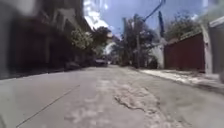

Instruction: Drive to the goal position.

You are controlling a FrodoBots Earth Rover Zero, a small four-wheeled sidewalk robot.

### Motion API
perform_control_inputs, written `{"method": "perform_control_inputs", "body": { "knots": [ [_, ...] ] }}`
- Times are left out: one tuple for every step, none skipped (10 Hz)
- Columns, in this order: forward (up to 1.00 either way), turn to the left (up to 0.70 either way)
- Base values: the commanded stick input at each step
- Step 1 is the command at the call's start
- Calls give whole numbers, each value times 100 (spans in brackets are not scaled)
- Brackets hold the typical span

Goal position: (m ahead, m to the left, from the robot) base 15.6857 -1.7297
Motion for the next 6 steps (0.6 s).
{"method": "perform_control_inputs", "body": {
  "knots": [
    [98, 0],
    [98, 0],
    [98, 0],
    [98, 0],
    [98, 0],
    [98, 0]
  ]
}}
